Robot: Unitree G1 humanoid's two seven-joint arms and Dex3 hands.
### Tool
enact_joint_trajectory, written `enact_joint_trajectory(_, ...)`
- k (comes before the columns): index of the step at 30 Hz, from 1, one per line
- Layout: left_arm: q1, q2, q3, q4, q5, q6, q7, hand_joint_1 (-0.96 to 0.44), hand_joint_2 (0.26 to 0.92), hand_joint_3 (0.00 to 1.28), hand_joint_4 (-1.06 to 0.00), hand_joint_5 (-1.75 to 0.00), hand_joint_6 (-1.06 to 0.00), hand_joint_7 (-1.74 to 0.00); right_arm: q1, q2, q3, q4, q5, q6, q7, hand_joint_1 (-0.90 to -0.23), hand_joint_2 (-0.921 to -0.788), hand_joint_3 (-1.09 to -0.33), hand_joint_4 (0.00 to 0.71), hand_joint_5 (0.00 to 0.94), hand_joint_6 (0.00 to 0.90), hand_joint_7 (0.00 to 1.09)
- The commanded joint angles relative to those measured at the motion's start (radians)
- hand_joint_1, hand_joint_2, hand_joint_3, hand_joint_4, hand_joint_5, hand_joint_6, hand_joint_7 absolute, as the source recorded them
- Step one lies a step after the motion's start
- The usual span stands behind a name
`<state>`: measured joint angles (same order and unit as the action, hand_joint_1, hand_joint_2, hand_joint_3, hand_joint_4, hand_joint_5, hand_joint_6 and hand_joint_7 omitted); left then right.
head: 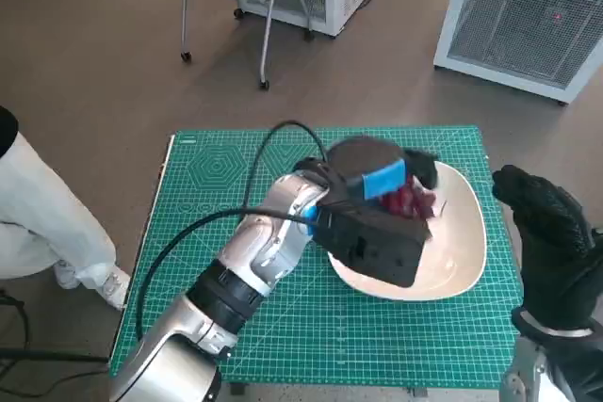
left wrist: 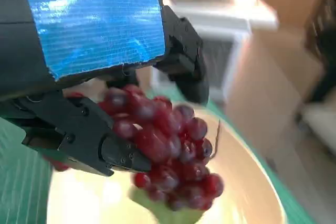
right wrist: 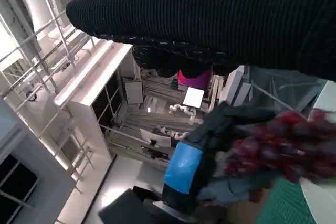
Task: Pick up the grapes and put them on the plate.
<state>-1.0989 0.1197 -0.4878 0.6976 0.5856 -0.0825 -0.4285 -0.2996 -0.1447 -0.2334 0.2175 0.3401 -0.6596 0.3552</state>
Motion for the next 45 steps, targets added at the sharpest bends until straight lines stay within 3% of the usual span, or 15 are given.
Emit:
enact_joint_trajectory(1,-0.04,0.01,0.005,0.053,-0.034,-0.038,-0.057,-0.18,0.725,0.04,-0.02,-0.05,-0.1,-0.02,0.002,0.004,0.003,0.024,-0.005,-0.003,0.001,-0.487,-0.921,-0.572,0.458,0.003,0.162,0.59)
enact_joint_trajectory(6,-0.038,0.009,0.032,0.104,-0.077,-0.102,-0.063,-0.29,0.732,0.04,0.0,-0.01,-0.08,-0.01,-0.002,0.005,0.007,0.029,-0.007,-0.005,0.001,-0.488,-0.921,-0.572,0.458,0.003,0.163,0.59)
enact_joint_trajectory(14,-0.013,0.033,0.076,0.15,-0.129,-0.212,-0.021,-0.39,0.809,0.05,0.0,0.0,-0.09,-0.01,-0.002,0.005,0.012,0.028,-0.009,-0.004,0.002,-0.492,-0.921,-0.571,0.459,0.003,0.165,0.59)
enact_joint_trajectory(21,0.062,0.096,0.148,0.101,-0.149,-0.272,0.116,-0.43,0.894,0.03,-0.04,-0.01,-0.13,-0.02,-0.009,0.004,0.014,0.04,-0.012,-0.008,0.004,-0.492,-0.921,-0.571,0.459,0.002,0.166,0.59)
enact_joint_trajectory(29,0.185,0.155,0.284,0.089,-0.235,-0.414,0.292,-0.45,0.919,0.11,-0.16,-0.02,-0.23,-0.04,-0.018,0.008,0.022,0.046,-0.004,-0.001,0.009,-0.492,-0.921,-0.57,0.46,0.003,0.167,0.59)
enact_joint_trajectory(32,0.228,0.16,0.361,0.127,-0.361,-0.498,0.243,-0.48,0.92,0.16,-0.19,-0.02,-0.24,-0.04,-0.02,0.01,0.026,0.042,-0.005,0.002,0.007,-0.492,-0.921,-0.569,0.46,0.003,0.169,0.58)
enact_joint_trajectory(35,0.265,0.147,0.441,0.153,-0.529,-0.541,0.119,-0.51,0.921,0.21,-0.19,-0.01,-0.23,-0.02,-0.023,0.011,0.029,0.043,-0.009,0.003,0.004,-0.492,-0.921,-0.569,0.46,0.003,0.172,0.58)
enact_joint_trajectory(39,0.313,0.125,0.528,0.137,-0.72,-0.53,-0.033,-0.5,0.921,0.25,-0.17,0.0,-0.18,-0.01,-0.029,0.013,0.034,0.046,-0.01,0.007,0.004,-0.496,-0.921,-0.566,0.461,0.003,0.179,0.59)
enact_joint_trajectory(45,0.399,0.112,0.601,0.051,-0.863,-0.473,-0.109,-0.47,0.921,0.3,-0.14,0.0,-0.14,0.0,-0.038,0.017,0.043,0.053,-0.012,0.009,0.006,-0.501,-0.921,-0.561,0.462,0.003,0.184,0.58)
